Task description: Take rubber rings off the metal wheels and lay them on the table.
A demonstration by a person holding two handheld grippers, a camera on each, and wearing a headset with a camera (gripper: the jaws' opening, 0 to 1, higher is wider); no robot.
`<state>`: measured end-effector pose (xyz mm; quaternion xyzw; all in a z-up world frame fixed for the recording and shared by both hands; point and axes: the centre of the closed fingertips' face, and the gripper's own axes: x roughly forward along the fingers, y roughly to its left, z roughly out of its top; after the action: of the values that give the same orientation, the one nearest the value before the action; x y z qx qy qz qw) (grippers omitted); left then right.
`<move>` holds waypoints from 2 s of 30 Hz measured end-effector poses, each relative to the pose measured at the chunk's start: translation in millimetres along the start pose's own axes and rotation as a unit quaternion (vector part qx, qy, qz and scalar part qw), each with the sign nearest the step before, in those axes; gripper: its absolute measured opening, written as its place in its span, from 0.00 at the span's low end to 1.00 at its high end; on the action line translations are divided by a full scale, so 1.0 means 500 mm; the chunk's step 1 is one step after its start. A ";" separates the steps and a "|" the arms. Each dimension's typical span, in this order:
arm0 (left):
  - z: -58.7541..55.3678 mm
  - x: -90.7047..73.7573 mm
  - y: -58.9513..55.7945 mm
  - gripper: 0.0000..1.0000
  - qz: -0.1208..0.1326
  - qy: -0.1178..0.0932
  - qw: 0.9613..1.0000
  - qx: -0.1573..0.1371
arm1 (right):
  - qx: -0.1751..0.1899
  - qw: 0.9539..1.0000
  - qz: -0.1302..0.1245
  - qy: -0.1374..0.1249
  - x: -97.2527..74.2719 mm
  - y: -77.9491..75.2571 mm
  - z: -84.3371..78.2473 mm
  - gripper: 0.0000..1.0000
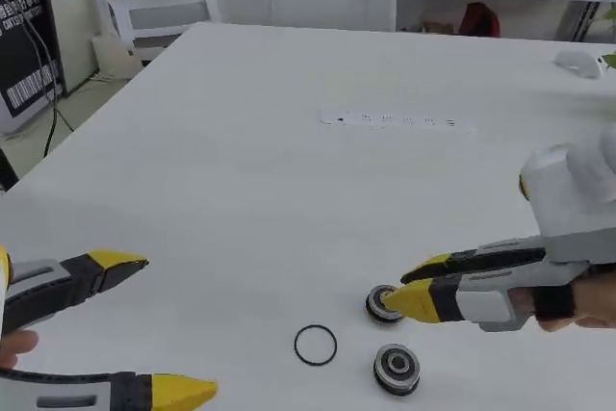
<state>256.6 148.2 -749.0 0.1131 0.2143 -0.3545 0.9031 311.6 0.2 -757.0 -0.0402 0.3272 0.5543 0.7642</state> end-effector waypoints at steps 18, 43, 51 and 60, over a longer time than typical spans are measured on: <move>0.068 0.018 -0.056 0.78 -0.003 0.023 0.999 0.049 | -0.089 0.995 0.015 -0.034 -0.098 -0.017 -0.035 0.35; 0.164 0.173 -0.164 0.70 -0.091 -0.005 0.991 0.096 | 0.006 0.997 0.044 -0.065 -0.022 -0.051 -0.162 0.28; 0.168 0.227 -0.196 0.65 -0.117 -0.002 0.987 0.110 | -0.003 0.997 0.054 -0.050 0.003 -0.048 -0.182 0.27; 0.136 0.286 -0.212 0.57 -0.136 0.022 0.985 0.103 | -0.021 0.997 0.067 -0.041 0.030 -0.051 -0.192 0.26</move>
<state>298.4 -37.1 -761.3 0.1832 0.2100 -0.4912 0.8253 292.5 -38.0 -847.8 -0.0118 0.2856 0.6121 0.7373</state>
